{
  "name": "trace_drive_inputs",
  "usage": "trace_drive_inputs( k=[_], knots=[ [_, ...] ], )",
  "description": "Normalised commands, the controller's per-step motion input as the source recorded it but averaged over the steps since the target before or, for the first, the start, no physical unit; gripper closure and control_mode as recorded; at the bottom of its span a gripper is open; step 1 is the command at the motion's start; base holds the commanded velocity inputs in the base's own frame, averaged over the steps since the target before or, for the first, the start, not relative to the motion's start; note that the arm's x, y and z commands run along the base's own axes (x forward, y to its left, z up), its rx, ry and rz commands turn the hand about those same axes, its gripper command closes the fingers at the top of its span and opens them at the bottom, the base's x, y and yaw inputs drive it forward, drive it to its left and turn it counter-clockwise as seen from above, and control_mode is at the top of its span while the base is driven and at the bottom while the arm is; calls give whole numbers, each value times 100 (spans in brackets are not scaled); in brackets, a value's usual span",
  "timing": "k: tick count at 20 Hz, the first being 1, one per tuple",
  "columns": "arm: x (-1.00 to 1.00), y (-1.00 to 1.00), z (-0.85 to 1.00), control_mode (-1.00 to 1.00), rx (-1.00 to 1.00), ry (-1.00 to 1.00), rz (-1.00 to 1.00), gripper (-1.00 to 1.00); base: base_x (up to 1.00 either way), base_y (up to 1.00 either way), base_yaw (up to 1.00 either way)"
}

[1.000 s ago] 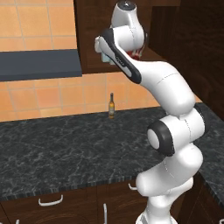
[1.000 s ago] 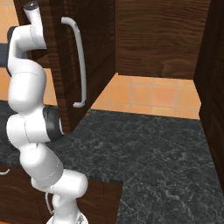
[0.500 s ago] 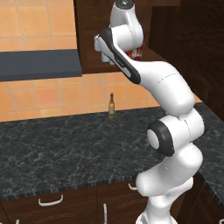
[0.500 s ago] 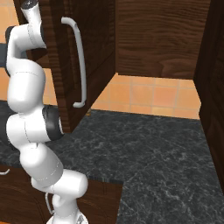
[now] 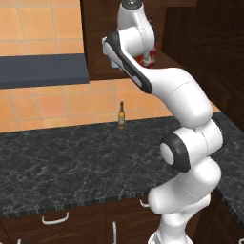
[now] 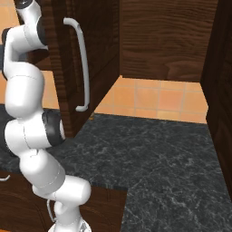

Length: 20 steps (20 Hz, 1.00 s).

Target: Put the shaker and condiment bottle from the counter next to their counterparts in the cabinet.

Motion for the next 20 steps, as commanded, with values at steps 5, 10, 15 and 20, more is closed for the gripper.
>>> trace_drive_inputs(
  k=[5, 10, 15, 20],
  knots=[
    [-38, 0, 9, -100, -1, -9, -8, -100, 0, 0, 0],
    [-63, 0, 1, -100, 0, -6, -8, -100, 0, 0, 0],
    [-98, 0, -22, -100, 0, -6, -8, -100, 0, 0, 0],
    [-100, 0, -43, -100, 1, -4, -10, -100, 0, 0, 0]
  ],
)
